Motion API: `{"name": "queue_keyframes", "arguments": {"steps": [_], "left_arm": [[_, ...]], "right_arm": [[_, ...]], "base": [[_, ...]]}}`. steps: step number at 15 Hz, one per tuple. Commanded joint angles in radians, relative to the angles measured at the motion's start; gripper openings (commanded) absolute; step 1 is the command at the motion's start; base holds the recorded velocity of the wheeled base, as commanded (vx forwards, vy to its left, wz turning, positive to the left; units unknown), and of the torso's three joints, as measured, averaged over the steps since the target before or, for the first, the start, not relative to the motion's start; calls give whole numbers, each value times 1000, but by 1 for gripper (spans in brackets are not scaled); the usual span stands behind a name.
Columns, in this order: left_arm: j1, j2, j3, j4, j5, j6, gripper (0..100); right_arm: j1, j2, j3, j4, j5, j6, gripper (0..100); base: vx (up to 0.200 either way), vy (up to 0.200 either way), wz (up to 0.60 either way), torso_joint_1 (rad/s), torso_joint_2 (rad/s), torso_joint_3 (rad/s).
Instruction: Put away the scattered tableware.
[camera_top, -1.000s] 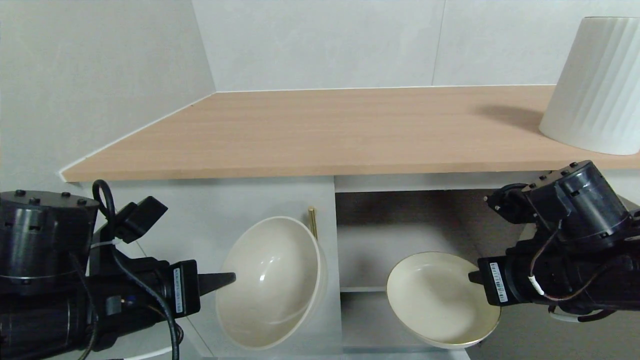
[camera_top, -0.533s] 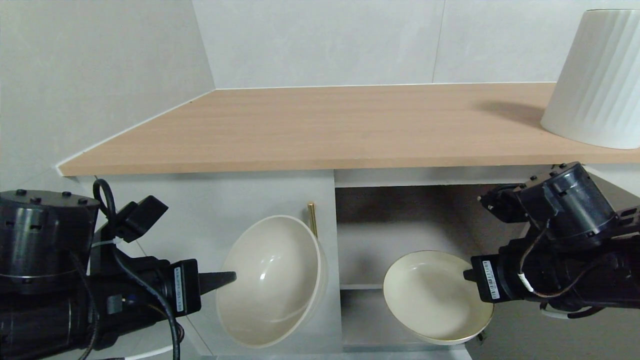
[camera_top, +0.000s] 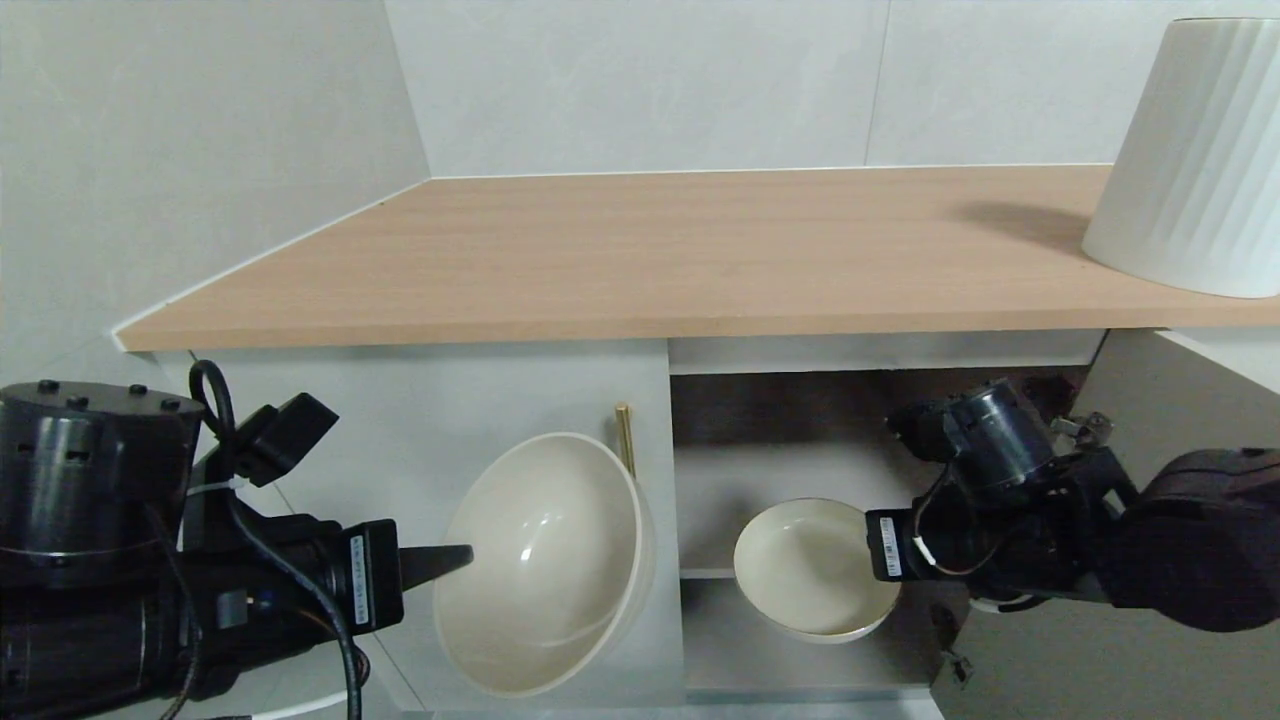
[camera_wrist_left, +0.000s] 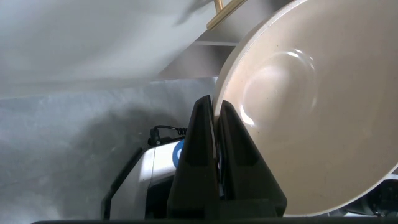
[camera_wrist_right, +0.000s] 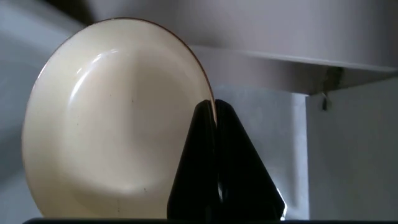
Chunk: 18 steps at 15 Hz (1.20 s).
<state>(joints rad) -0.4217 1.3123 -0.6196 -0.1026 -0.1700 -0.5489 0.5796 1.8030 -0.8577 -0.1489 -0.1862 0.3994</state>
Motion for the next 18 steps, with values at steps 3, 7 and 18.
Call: {"name": "queue_keyframes", "arguments": {"steps": [3,7,18], "left_arm": [[0,5,1,0,0,0,0],[0,10,4,0,0,0,0],[-2,25,8,-2,0,0,0]], "right_arm": [[-58,263,25,-189,-6,4,0],[-109,418,28,-466,-18,9,0],[-175,615,-169,-528,-142,44,0]], "base": [[0,0,0,0,0,0],[0,0,0,0,0,0],[0,0,0,0,0,0]]}}
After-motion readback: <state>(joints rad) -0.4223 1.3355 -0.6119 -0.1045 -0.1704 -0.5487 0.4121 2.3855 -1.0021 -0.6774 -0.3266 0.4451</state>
